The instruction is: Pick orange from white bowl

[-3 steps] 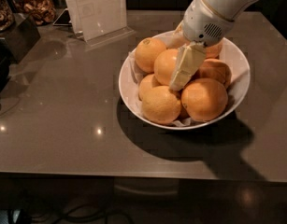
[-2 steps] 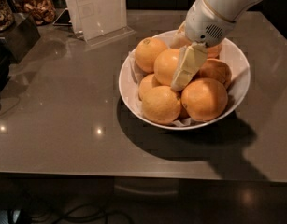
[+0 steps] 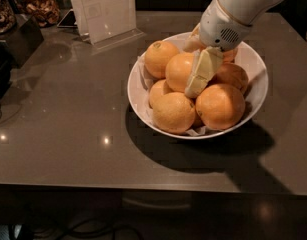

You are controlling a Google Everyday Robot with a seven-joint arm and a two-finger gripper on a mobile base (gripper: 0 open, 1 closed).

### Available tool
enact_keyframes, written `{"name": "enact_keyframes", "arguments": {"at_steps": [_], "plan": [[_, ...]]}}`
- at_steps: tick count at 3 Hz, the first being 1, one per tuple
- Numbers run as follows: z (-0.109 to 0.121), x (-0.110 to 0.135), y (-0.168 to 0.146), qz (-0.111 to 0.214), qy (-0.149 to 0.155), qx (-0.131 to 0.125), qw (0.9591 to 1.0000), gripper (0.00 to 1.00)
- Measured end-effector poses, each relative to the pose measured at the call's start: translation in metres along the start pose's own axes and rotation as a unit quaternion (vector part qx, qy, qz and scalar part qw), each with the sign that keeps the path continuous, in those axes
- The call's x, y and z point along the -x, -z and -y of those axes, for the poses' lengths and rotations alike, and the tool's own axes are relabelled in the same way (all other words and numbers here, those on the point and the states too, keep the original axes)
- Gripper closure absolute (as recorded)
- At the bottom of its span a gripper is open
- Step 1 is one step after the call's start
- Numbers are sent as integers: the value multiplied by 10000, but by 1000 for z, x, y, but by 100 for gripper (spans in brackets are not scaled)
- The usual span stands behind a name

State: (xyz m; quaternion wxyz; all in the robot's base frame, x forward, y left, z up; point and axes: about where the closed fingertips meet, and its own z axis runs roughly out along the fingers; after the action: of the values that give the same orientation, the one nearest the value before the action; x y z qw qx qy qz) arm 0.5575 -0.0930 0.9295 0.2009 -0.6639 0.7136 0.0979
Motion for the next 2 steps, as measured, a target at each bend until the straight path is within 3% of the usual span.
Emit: {"name": "enact_keyframes", "arguments": {"at_steps": [1,2], "plan": [[1,0,0,-16,-49,29,10000,16],[1,1,0,-16,-51,30,10000,33]]}}
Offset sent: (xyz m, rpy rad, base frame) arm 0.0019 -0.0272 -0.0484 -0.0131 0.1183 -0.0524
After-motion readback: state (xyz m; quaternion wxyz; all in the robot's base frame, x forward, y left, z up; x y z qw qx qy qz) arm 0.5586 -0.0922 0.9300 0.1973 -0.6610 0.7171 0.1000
